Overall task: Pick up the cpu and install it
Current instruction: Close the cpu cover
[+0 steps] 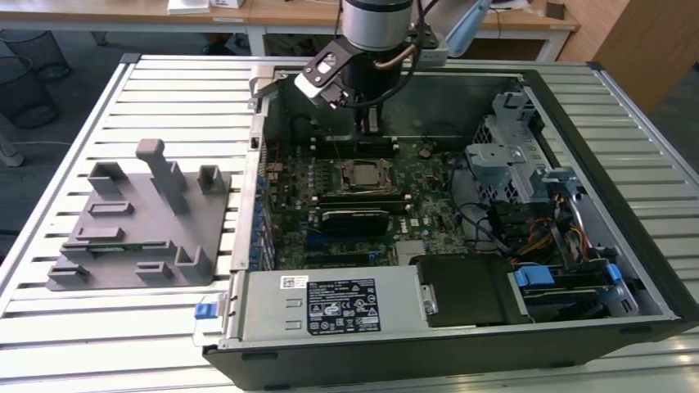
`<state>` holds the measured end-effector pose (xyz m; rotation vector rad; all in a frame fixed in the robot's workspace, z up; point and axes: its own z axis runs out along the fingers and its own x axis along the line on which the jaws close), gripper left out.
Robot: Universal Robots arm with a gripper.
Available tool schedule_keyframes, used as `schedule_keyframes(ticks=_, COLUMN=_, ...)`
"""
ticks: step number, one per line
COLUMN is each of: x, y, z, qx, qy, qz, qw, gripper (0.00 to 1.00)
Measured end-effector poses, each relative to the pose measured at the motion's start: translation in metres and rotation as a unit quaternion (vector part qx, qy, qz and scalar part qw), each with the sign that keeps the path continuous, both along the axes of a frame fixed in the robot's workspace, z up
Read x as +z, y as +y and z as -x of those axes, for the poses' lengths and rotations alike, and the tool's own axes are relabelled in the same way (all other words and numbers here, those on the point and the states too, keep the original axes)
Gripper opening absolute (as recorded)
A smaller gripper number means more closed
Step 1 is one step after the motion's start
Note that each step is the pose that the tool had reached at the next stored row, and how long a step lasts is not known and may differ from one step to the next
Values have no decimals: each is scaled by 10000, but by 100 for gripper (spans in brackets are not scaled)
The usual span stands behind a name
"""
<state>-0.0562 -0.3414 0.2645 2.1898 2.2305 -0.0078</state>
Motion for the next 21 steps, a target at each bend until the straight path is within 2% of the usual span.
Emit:
schedule_keyframes(ticks=4, x=-40, y=0, z=11, qx=0, qy=4, qz=0, qw=10000, gripper=11)
schedule_keyframes(ticks=11, x=-60, y=0, z=29, qx=0, qy=4, qz=-2, qw=10000, gripper=11)
schedule_keyframes(ticks=21, x=-232, y=0, z=80, qx=0, qy=4, qz=-1, qw=10000, gripper=11)
